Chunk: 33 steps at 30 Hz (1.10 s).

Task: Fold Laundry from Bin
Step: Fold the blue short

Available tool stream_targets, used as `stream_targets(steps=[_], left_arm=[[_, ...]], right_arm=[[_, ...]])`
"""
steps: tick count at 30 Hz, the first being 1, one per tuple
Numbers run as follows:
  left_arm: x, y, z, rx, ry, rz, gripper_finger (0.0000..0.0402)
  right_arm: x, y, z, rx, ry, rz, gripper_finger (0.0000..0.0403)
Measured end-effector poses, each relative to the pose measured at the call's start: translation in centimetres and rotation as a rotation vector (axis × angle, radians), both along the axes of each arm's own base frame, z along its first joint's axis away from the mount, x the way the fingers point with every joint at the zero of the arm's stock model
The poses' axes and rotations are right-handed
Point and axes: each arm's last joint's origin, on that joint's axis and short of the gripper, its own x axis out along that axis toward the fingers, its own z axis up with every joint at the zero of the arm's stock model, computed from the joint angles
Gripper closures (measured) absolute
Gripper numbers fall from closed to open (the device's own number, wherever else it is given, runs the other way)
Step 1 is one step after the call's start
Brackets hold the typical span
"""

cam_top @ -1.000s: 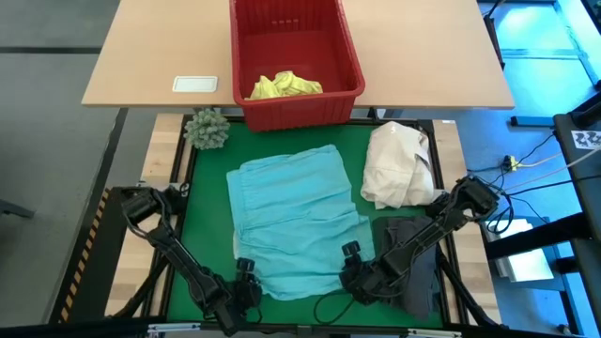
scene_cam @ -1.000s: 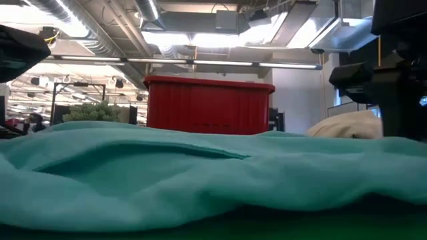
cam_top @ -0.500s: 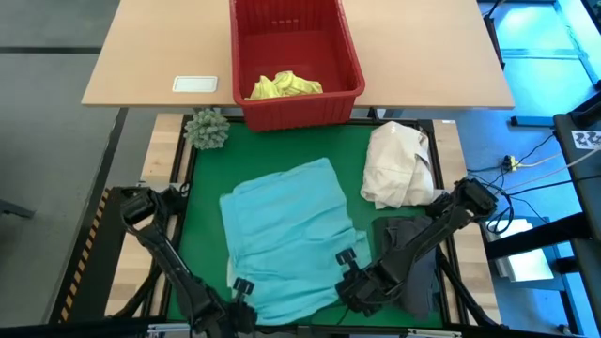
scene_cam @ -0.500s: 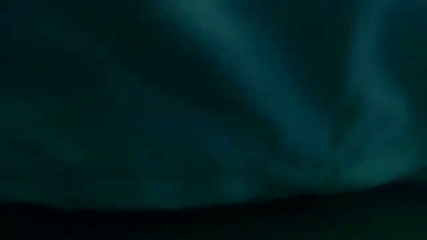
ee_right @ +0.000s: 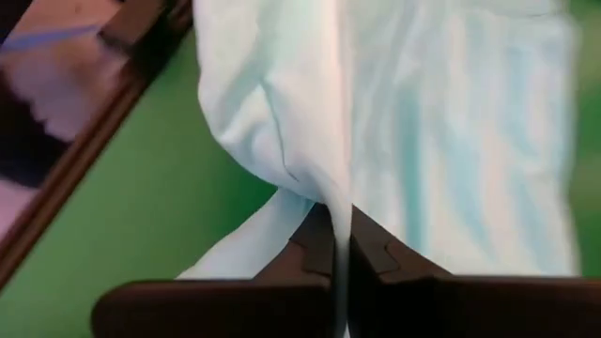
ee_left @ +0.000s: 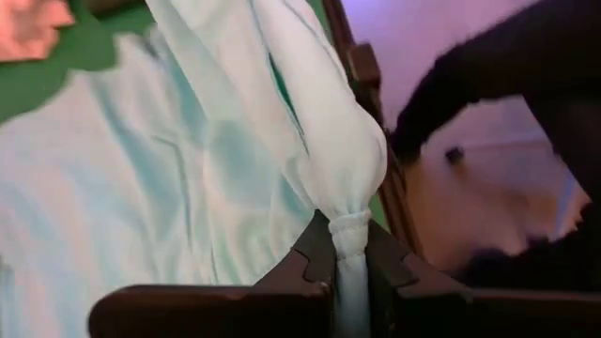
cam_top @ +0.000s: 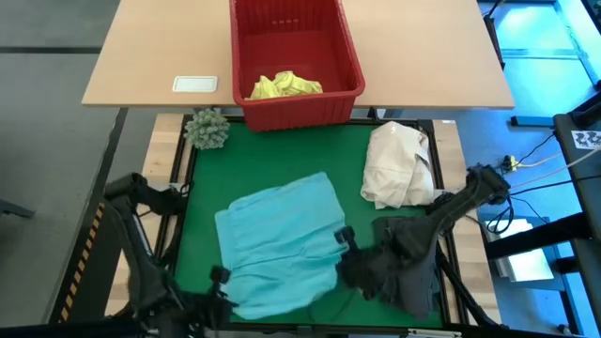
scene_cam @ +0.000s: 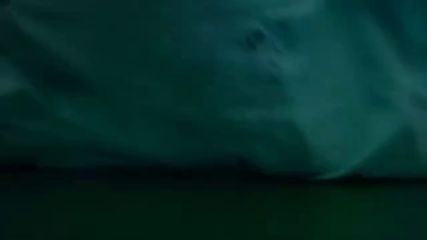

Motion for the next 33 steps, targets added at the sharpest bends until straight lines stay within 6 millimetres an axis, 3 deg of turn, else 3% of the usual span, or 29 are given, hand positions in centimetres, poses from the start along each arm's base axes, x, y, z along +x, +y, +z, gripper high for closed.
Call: stream_targets(steps=[4, 7, 14, 18, 22, 27, 33], left_arm=[[-2.2, 2.8, 1.3, -0.029, -0.067, 0.046, 0.0394], [-3.4, 5.7, 0.9, -0.048, -0.071, 0.106, 0.0394], [-5.8, 13.8, -2.8, -0.109, -0.071, 0.266, 0.0394], [-6.9, 18.7, -5.6, -0.096, -0.073, 0.404, 0.0394], [-7.8, 22.4, -9.0, -0.058, -0.046, 0.538, 0.0394], [-8.1, 25.1, -12.7, -0.048, -0.002, 0.641, 0.0394], [-7.3, 26.5, -15.2, -0.043, 0.019, 0.653, 0.0375]], right_arm=[[0.8, -3.0, 1.5, 0.007, -0.095, -0.026, 0.0402], [1.8, -6.0, 1.3, -0.004, -0.121, -0.070, 0.0402], [4.1, -15.1, -3.9, 0.061, -0.059, -0.205, 0.0402], [3.9, -20.0, -7.1, 0.112, -0.059, -0.281, 0.0402], [3.2, -24.1, -9.1, 0.099, -0.104, -0.388, 0.0403], [2.8, -27.3, -10.9, 0.108, -0.180, -0.466, 0.0403], [3.6, -28.3, -14.3, 0.084, -0.110, -0.457, 0.0402]])
